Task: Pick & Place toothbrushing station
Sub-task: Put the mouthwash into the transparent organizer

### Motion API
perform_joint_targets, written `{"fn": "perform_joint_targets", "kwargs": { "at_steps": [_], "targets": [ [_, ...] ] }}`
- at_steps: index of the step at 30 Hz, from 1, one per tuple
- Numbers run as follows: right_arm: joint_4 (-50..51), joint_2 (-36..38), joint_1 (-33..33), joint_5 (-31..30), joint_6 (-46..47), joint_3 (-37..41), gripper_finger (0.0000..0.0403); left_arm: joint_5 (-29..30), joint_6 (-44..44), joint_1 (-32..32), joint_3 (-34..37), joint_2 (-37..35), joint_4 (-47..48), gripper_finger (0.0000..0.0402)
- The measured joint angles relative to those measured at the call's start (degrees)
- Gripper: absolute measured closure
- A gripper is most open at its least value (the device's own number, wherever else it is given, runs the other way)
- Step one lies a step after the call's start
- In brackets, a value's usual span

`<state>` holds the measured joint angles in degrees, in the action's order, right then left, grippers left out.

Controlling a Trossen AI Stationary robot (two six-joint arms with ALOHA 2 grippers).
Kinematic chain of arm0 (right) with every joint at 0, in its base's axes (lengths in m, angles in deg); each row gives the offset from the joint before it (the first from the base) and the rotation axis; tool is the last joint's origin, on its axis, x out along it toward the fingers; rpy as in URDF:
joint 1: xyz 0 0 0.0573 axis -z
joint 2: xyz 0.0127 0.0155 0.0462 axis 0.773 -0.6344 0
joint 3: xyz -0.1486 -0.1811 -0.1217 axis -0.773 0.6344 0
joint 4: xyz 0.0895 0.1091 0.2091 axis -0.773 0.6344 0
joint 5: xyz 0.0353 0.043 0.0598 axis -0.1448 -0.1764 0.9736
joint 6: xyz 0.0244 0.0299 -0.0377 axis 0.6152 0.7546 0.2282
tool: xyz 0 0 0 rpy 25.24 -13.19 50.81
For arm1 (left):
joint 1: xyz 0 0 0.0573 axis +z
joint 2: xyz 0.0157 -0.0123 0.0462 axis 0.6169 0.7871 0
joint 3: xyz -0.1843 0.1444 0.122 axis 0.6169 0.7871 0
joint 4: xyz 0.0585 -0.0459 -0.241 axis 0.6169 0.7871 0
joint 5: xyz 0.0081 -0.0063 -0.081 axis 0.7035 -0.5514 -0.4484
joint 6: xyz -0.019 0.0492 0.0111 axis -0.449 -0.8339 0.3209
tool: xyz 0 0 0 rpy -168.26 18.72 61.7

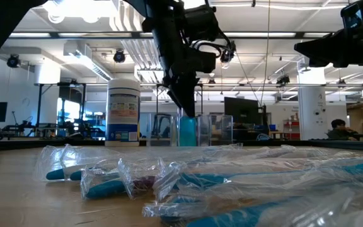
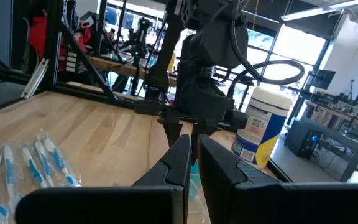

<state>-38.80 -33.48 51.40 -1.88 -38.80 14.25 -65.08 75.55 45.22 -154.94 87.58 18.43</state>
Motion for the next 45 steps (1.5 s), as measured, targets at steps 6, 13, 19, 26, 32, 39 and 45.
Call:
{"fn": "perform_joint_targets", "kwargs": {
  "at_steps": [6,13,19,26,32,39,45],
  "targets": [
    [0.07,0.0,0.0,0.02,0.14,-0.01,0.0374,0.57,-1.12,0.0,-1.7,0.08,0.89,0.0265],
    [0.15,-0.12,0.02,0.07,0.84,0.0,0.0374,0.61,-0.75,-0.11,-4.75,-3.33,1.94,0.0264],
    [0.15,-0.22,0.04,-0.26,3.43,-0.01,0.0374,0.64,0.8,-2.0,-3.33,-8.0,2.82,0.0269],
    [3.33,-2.04,0.0,-8.2,10.14,-0.01,0.0374,2.74,3.36,-10.33,15.68,-18.16,-16.46,0.0345],
    [2.93,-7.62,0.03,-9.05,14.58,-0.01,0.0374,9.12,14.12,-15.77,41.6,-28.35,-48.0,0.0392],
    [-7.22,-19.35,0.26,-8.98,17.92,-0.01,0.0374,16.09,25.4,-19.21,60.66,-30.02,-70.8,0.0396],
    [-16.92,-32.99,2.4,-8.98,19.57,-0.01,0.0374,23.96,30.59,-19.63,63.9,-29.45,-72.54,0.0398]
  ]
}}
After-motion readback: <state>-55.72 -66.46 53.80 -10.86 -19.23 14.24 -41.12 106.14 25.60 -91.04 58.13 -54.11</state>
